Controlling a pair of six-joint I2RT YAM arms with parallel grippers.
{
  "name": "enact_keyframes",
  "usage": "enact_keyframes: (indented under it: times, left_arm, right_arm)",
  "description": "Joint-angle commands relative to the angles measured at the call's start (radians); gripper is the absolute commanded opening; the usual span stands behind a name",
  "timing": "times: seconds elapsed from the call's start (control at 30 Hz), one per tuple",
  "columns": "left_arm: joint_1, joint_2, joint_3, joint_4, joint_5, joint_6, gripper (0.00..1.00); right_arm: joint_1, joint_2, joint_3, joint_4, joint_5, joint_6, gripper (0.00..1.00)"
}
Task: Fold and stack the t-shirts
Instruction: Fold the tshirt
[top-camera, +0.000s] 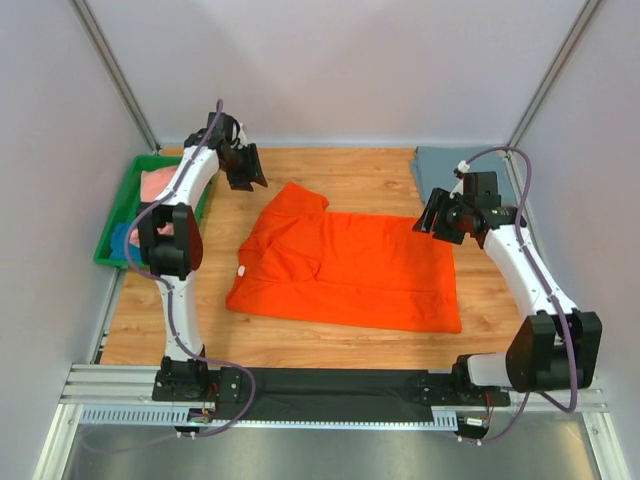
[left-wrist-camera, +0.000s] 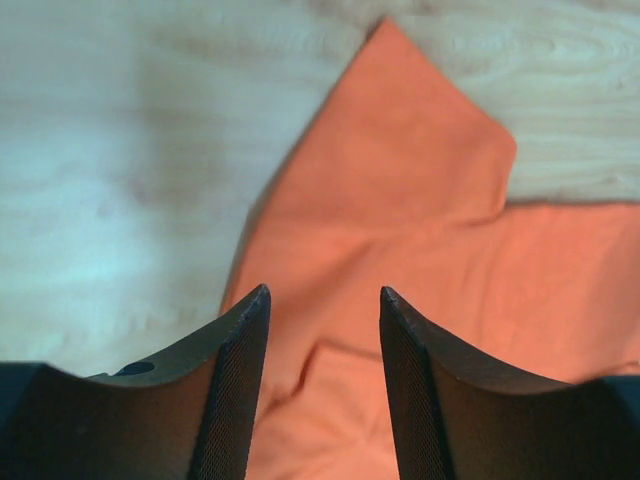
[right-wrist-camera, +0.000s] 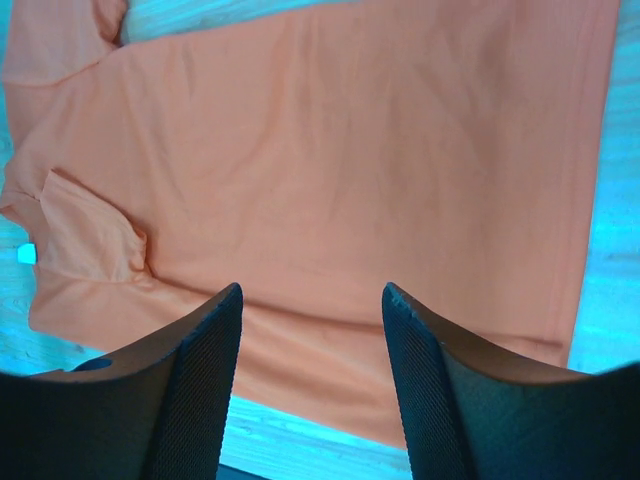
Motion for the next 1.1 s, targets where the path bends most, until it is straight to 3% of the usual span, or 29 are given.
enact_keyframes:
  times: [0.0,0.13,0.47,0.77,1.07]
  left_arm:
    - [-0.016,0.144,0.183,-0.001,0.077,0.051,0.54]
    - [-0.017,0.276,0.331,0.022,0.057,0.026,0.53]
    - [-0.040,0.462,0.355,0.179,0.198,-0.055,0.57]
    - [-0.060,0.493,0.386,0.191,0.215,-0.061,0.57]
    - [-0.091,0.498,0.357,0.194,0.247,-0.023,0.56]
  right_arm:
    - [-0.049,0.069,0.047,0.060,-0.097,-0.085,0.60]
    - [-0.079,0.149,0.050,0.151,-0.141,-0.082,0.59]
    - [-0.219,0.393,0.160,0.238,-0.164,-0.027,0.61]
    - [-0.267,0.631,0.343,0.181,-0.066,-0.083,0.62]
    - [-0.291,0.746,0.378,0.184,-0.094,-0.142,0.61]
